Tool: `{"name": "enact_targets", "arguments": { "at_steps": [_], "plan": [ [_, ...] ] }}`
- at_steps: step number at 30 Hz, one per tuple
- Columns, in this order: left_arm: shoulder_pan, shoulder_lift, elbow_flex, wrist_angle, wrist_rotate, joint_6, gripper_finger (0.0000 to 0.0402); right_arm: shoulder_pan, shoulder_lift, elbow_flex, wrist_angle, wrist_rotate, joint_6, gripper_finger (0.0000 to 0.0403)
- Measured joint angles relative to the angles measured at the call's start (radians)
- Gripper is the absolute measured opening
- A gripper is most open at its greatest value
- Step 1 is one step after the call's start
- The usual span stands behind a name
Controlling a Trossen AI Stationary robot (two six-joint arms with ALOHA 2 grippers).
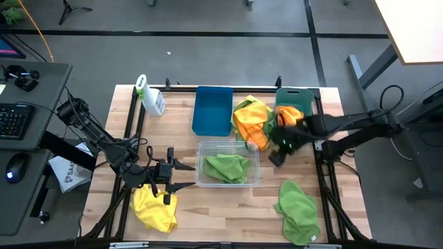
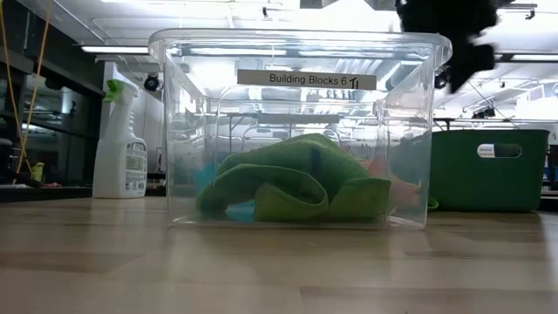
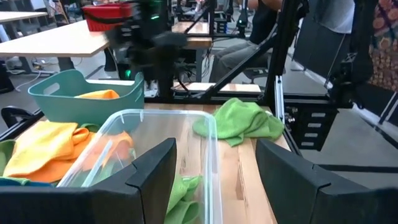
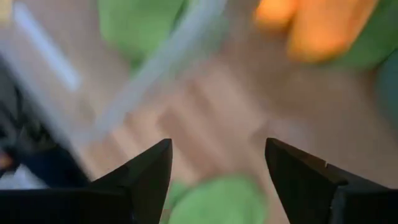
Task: Sort microfiber towel by color & place in baskets
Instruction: Put the bottom green towel into the transparent bin
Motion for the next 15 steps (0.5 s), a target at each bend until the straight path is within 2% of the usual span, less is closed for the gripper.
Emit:
{"name": "enact_targets", "arguments": {
  "at_steps": [3,8,11,15],
  "plan": [
    [0.0,0.0,0.0,-0.008,0.001,-0.016,0.0209,0.158,0.0,0.0,-0.039,-0.022,0.167,0.0248],
    [0.0,0.0,0.0,-0.014,0.001,-0.021,0.0209,0.443,0.018,0.0,-0.041,0.008,0.5,0.0248],
    [0.0,0.0,0.0,-0.014,0.001,-0.022,0.0209,0.592,0.065,0.0,-0.022,0.011,0.685,0.0248],
    [0.0,0.0,0.0,-0.013,0.001,-0.046,0.0209,0.728,0.166,0.0,0.06,-0.04,0.873,0.0248]
  ]
}}
